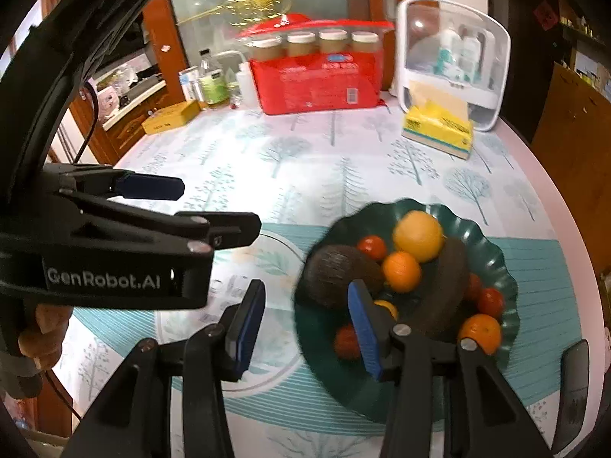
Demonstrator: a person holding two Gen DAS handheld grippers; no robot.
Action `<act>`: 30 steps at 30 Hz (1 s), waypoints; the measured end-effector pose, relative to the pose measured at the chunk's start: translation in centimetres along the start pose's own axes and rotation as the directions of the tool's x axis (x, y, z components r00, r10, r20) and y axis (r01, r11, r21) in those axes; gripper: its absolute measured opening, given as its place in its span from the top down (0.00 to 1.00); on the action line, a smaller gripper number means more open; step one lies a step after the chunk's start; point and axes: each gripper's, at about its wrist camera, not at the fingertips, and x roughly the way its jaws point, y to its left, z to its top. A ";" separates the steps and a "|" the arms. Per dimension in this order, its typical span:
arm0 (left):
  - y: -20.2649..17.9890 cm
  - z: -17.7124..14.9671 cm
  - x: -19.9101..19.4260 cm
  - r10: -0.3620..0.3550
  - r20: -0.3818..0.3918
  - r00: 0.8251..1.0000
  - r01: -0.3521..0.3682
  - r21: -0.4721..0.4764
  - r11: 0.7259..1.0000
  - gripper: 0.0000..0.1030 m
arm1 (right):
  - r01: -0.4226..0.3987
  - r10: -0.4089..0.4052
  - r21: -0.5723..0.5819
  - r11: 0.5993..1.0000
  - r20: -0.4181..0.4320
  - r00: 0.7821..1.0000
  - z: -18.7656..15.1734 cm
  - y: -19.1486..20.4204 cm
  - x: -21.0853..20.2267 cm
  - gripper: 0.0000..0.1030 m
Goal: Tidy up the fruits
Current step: 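Move the right tool back to the last cherry tomato on the plate, then grasp the last cherry tomato with the right tool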
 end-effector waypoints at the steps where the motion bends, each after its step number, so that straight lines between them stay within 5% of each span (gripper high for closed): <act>1: 0.7 -0.3 -0.5 0.002 0.007 1.000 -0.002 -0.008 1.000 0.20 | -0.005 0.005 -0.006 1.000 0.007 1.000 0.2 0.6 -0.1 0.55; 13: 8.3 -3.0 -3.9 0.041 0.051 0.998 -0.034 -0.125 0.992 0.17 | -0.051 0.051 -0.056 0.997 -0.003 0.999 1.3 6.1 1.4 0.55; 30: 14.9 -9.1 0.2 0.068 -0.065 0.996 -0.081 -0.224 0.971 0.17 | -0.087 0.075 -0.075 0.993 -0.150 0.986 -0.5 11.0 9.1 0.55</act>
